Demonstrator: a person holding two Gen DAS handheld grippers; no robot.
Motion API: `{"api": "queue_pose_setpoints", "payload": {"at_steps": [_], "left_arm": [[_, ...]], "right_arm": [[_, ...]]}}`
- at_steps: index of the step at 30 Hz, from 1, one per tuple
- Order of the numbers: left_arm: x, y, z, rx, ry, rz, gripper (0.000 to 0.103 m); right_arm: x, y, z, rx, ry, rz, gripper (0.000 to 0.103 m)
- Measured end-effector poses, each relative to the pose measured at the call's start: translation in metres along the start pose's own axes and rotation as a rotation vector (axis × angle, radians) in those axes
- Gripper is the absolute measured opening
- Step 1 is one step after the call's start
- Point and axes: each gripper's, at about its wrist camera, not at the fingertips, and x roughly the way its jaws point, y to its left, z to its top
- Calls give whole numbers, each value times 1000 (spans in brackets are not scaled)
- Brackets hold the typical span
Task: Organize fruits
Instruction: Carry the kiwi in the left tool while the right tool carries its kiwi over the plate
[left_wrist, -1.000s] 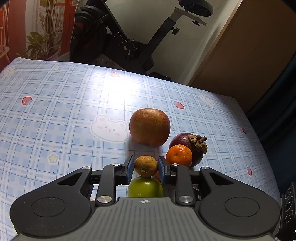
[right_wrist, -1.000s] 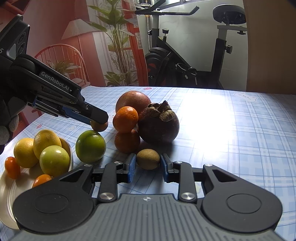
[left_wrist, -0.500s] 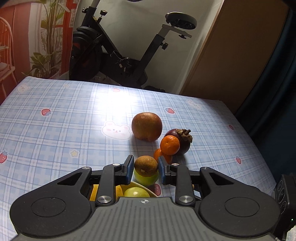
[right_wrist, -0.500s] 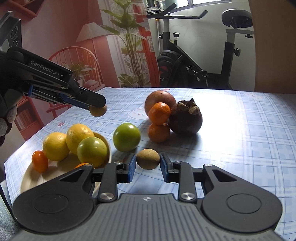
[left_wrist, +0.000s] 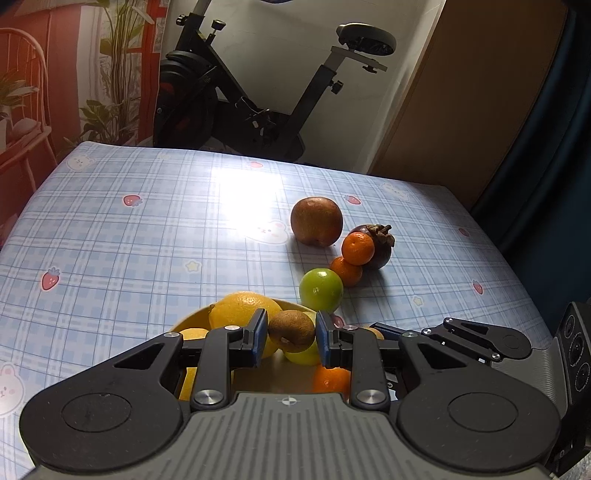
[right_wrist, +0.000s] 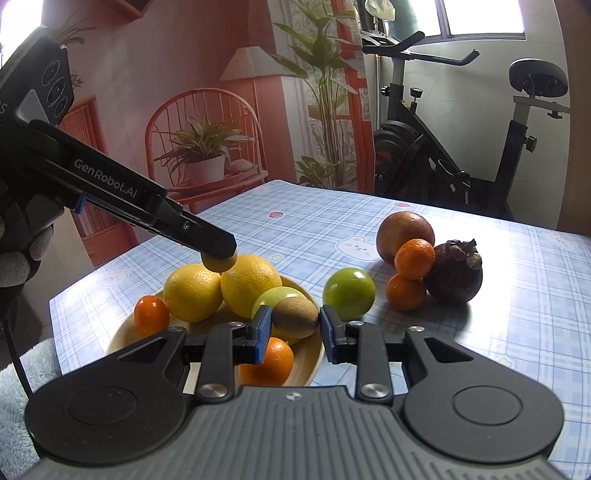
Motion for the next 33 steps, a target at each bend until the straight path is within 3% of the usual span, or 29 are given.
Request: {"api": "queue_pose_setpoints", "payload": {"at_steps": [19,33], "left_arm": [[-20,14,-60,-8,54,5,30],[-14,23,-87,-22,113,69,30]], "right_arm": [[-8,21,-10,-37,42,-9,31],[-5,31,-26,-67,118,-26,31]]}}
